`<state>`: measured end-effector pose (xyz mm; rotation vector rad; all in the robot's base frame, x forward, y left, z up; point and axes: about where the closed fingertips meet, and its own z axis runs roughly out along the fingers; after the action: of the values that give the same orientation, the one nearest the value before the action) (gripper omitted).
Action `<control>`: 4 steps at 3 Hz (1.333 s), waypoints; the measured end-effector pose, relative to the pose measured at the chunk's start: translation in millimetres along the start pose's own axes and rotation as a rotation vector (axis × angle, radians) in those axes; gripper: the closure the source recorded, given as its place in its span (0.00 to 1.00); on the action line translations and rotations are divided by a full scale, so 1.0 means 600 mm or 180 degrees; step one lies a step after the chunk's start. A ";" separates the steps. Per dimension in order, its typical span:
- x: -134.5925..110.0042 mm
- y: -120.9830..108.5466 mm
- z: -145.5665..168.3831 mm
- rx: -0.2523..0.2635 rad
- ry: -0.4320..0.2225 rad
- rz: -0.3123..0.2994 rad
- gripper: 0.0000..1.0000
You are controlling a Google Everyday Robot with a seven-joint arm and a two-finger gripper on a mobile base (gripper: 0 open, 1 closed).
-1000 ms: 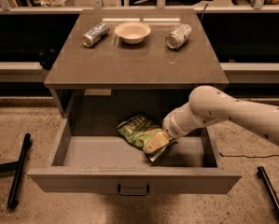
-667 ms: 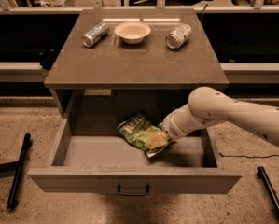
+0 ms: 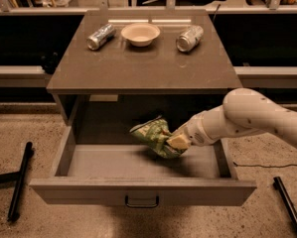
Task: Pick green jalapeno chip bag from top drawer and place on counter
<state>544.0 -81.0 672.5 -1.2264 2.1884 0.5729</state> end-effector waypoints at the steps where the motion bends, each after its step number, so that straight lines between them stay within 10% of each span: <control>1: -0.007 0.015 -0.099 0.0089 -0.0220 -0.0147 1.00; 2: -0.008 0.030 -0.197 0.0235 -0.0345 -0.0269 1.00; 4: -0.045 0.006 -0.236 0.0329 -0.0584 -0.0377 1.00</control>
Offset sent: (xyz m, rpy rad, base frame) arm -0.0668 -0.0917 0.1469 0.0474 -0.2308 -0.0029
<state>515.2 -148.3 796.8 -1.1908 1.9544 0.4969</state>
